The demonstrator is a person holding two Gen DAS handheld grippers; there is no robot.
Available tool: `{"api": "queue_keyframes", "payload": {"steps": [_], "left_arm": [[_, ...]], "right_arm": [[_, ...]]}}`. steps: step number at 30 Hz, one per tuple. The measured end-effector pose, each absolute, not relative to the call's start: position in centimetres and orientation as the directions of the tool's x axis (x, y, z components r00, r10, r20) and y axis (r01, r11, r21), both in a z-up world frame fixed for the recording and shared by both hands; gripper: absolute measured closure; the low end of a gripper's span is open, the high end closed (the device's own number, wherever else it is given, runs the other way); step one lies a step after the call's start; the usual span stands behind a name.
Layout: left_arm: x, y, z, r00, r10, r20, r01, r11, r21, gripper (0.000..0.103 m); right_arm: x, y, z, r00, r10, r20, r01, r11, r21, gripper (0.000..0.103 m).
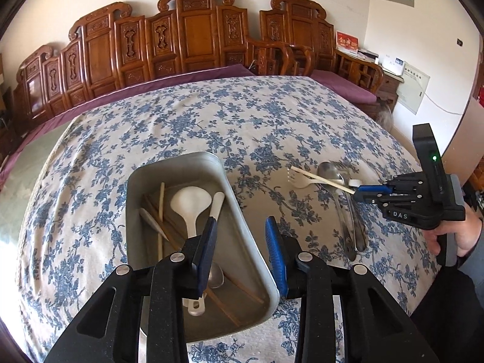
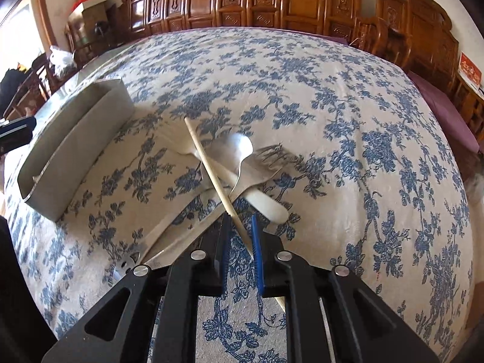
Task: Organize utensils
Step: 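Return the right gripper to the pile and grasp another wooden chopstick, then grasp a metal fork with the left gripper while the right gripper holds the chopstick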
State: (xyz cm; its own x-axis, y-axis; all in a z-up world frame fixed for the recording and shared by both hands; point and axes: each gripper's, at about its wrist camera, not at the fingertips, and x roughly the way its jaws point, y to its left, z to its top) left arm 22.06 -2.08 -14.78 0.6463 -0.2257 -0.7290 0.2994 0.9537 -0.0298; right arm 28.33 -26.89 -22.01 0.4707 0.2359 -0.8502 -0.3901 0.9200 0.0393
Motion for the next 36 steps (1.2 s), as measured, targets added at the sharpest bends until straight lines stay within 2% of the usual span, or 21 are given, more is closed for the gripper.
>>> {"api": "queue_keyframes", "payload": {"steps": [8, 10, 13, 16, 20, 29, 36], "left_arm": [[20.9, -2.8, -15.2, 0.639, -0.229, -0.735, 0.304, 0.952, -0.033, 0.072], [20.5, -3.0, -15.3, 0.634, -0.232, -0.738, 0.301, 0.953, -0.041, 0.072], [19.8, -3.4, -15.3, 0.632, -0.233, -0.739, 0.301, 0.953, -0.043, 0.072], [19.1, -3.9, -15.2, 0.629, -0.237, -0.740, 0.302, 0.952, -0.048, 0.072], [18.3, -4.6, -15.0, 0.628, -0.237, -0.741, 0.308, 0.950, -0.043, 0.072], [17.1, -6.2, -14.1, 0.629, -0.251, -0.735, 0.322, 0.946, -0.047, 0.072], [17.2, -7.9, -13.7, 0.622, -0.266, -0.736, 0.349, 0.936, -0.043, 0.072]], "right_arm": [[27.7, -25.9, -21.9, 0.464, 0.204, -0.862, -0.431, 0.902, -0.018, 0.085], [27.6, -25.9, -21.9, 0.459, 0.204, -0.864, -0.436, 0.900, -0.019, 0.088], [27.5, -25.9, -21.9, 0.441, 0.217, -0.871, -0.440, 0.898, 0.001, 0.089], [27.1, -26.0, -21.8, 0.419, 0.239, -0.876, -0.442, 0.896, 0.033, 0.096], [26.0, -26.2, -21.5, 0.398, 0.273, -0.876, -0.449, 0.890, 0.074, 0.097], [22.8, -27.9, -16.9, 0.456, 0.344, -0.821, -0.432, 0.892, 0.134, 0.097], [20.8, -30.1, -14.3, 0.528, 0.326, -0.784, -0.373, 0.919, 0.130, 0.097]]}}
